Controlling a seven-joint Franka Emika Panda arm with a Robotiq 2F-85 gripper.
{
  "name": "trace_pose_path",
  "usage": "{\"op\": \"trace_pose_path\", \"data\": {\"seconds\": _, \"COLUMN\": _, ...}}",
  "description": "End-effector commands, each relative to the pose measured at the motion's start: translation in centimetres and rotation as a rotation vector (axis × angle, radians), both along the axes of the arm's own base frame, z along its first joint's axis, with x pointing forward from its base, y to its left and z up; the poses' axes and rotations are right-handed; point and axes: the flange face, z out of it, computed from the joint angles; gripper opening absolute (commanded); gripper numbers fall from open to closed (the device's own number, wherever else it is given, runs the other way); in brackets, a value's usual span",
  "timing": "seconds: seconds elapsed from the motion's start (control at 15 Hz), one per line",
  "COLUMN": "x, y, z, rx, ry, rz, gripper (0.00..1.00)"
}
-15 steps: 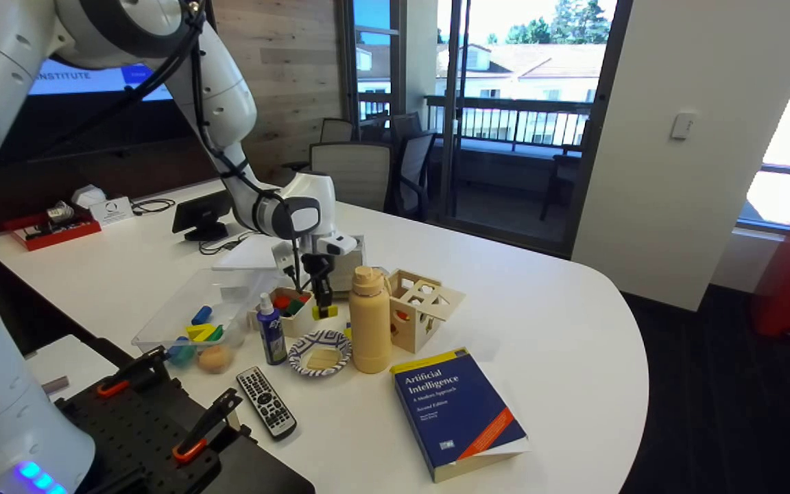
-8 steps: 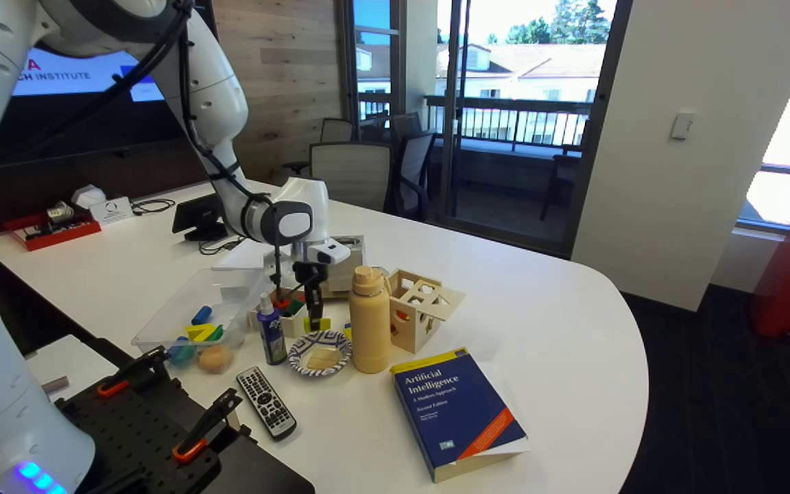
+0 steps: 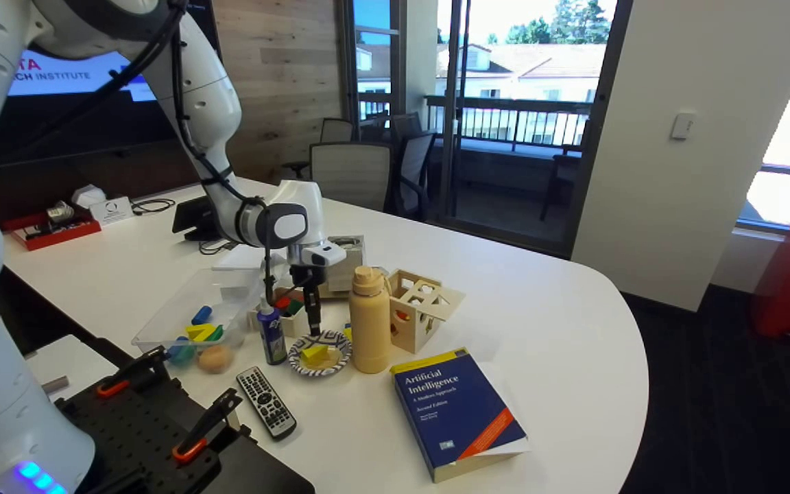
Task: Put the yellow blocks inside the box
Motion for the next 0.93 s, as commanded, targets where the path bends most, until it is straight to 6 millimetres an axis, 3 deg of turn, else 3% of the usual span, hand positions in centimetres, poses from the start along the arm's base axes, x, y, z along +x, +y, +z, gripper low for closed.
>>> {"op": "trace_pose_path", "data": {"seconds": 0.0, "x": -0.5, "y": 0.1, "z": 0.7, "rx": -0.019, "ry": 0.001, "rz": -0.020, "gripper": 0.79}}
{"op": "trace_pose_path", "data": {"seconds": 0.2, "x": -0.3, "y": 0.3, "z": 1.3, "rx": -0.004, "ry": -0.010, "rz": -0.019, "gripper": 0.99}}
{"op": "trace_pose_path", "data": {"seconds": 0.47, "x": 0.2, "y": 0.9, "z": 3.7, "rx": 0.028, "ry": -0.039, "rz": 0.007, "gripper": 1.00}}
{"op": "trace_pose_path", "data": {"seconds": 0.87, "x": 1.7, "y": 3.8, "z": 12.0, "rx": 0.103, "ry": -0.102, "rz": 0.135, "gripper": 1.00}}
